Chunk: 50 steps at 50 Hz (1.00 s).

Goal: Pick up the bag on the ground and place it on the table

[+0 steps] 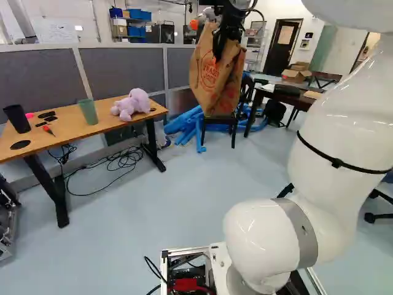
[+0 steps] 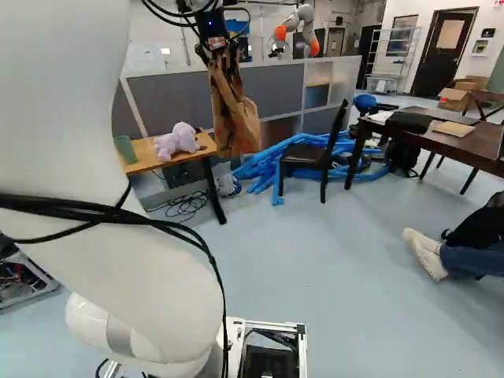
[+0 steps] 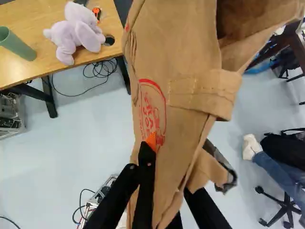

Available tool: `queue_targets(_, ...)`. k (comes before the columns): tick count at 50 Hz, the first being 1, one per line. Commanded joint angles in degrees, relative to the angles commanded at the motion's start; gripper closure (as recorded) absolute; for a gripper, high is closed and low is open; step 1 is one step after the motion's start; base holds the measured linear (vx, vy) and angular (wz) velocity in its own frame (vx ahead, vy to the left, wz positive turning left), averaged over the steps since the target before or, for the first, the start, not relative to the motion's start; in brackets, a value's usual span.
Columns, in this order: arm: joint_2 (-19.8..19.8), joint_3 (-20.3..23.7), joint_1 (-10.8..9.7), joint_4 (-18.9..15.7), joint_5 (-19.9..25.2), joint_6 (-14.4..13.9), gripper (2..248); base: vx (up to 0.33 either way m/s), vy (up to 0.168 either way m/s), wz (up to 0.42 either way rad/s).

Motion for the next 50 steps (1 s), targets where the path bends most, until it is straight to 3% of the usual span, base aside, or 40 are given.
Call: queue_targets(50, 0.0, 0.0, 0.0, 0.0, 0.0, 0.0, 229, 0.176, 0.103, -0.028)
